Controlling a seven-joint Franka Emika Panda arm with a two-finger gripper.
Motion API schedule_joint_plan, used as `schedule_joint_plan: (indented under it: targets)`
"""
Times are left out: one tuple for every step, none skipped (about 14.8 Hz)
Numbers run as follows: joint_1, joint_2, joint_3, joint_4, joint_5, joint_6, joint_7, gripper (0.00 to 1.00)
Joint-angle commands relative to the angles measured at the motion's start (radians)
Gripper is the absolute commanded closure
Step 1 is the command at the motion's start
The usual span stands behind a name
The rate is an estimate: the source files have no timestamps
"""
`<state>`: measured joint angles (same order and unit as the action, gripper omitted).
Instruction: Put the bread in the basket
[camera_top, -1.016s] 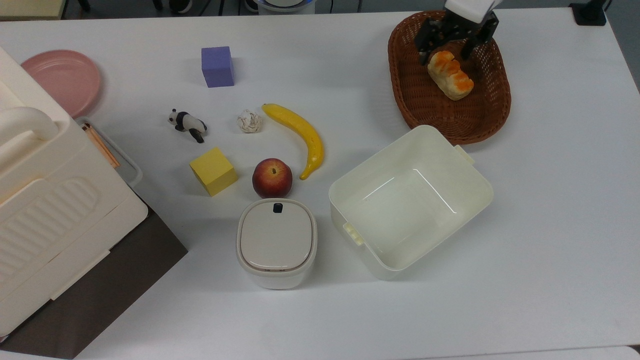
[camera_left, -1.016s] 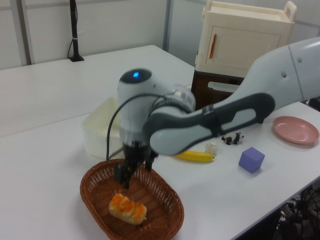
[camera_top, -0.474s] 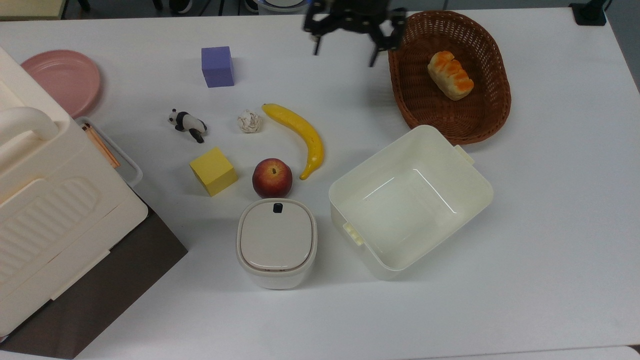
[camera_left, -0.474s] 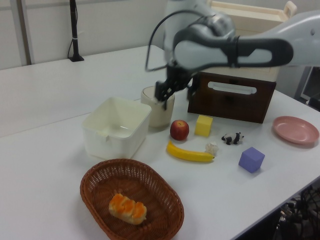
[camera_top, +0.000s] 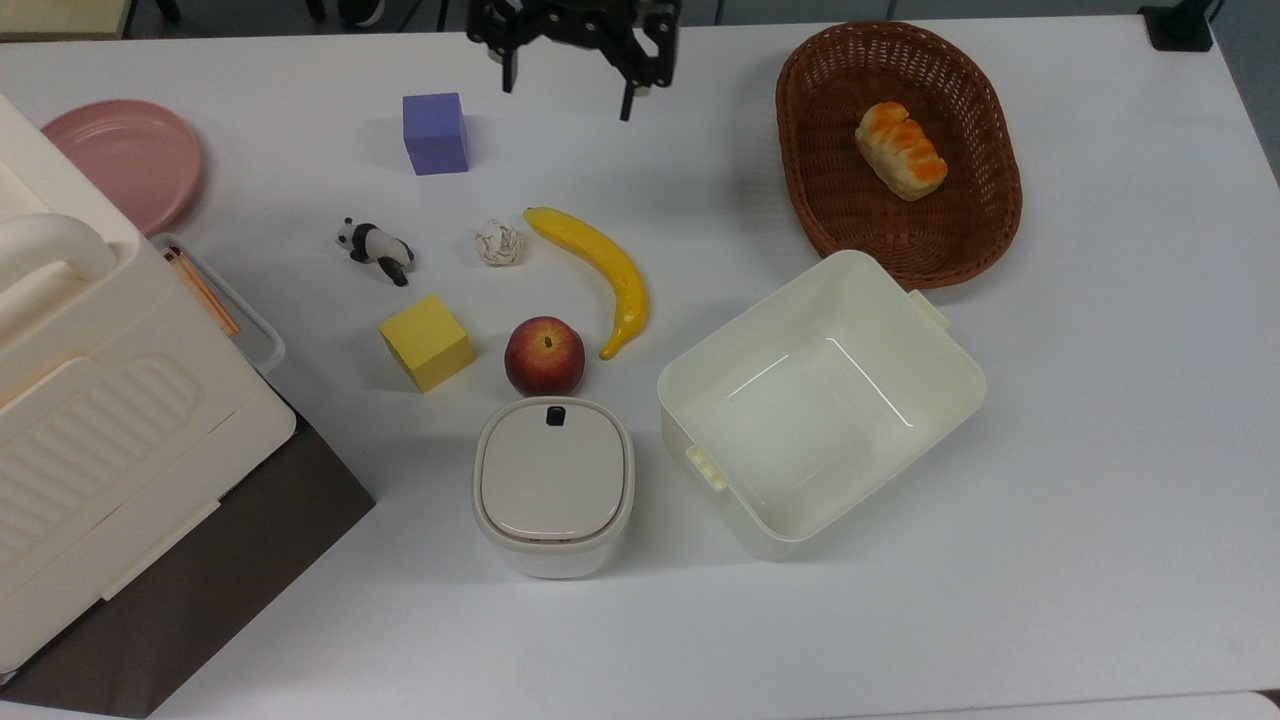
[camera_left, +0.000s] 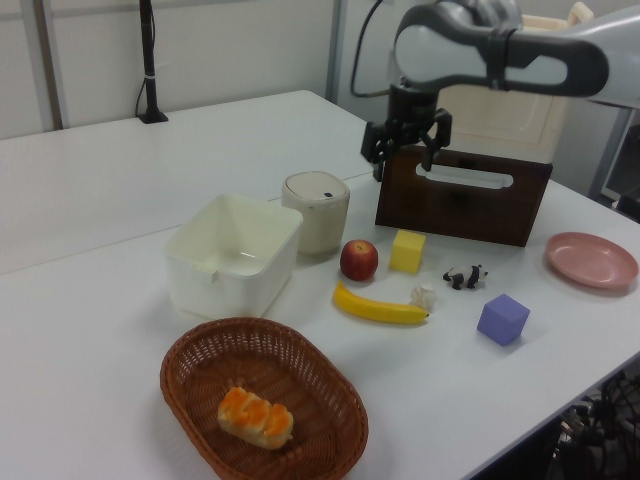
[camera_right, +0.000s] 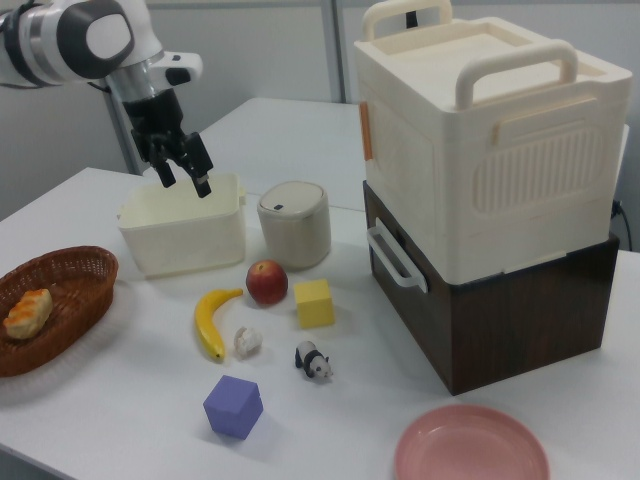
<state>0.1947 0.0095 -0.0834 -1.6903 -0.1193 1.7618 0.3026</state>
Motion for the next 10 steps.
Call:
schedule_joint_plan:
  targets:
    - [-0.006, -0.014, -0.053, 0.044, 0.084, -0.091, -0.141, 0.0]
    - [-0.015, -0.014, -0.053, 0.05, 0.087, -0.1, -0.169, 0.0]
    - [-0.017, -0.014, -0.053, 0.051, 0.087, -0.105, -0.177, 0.0]
    - [-0.018, -0.014, -0.055, 0.052, 0.087, -0.105, -0.177, 0.0]
    - [-0.018, -0.016, -0.055, 0.052, 0.087, -0.105, -0.177, 0.0]
    - [-0.018, -0.016, -0.055, 0.052, 0.089, -0.105, -0.177, 0.0]
    - [-0.017, -0.016, -0.055, 0.051, 0.09, -0.107, -0.177, 0.0]
    - [-0.017, -0.016, -0.055, 0.051, 0.09, -0.108, -0.177, 0.0]
    - [-0.017, -0.016, -0.055, 0.051, 0.092, -0.114, -0.175, 0.0]
    - [-0.017, -0.013, -0.053, 0.051, 0.093, -0.116, -0.175, 0.0]
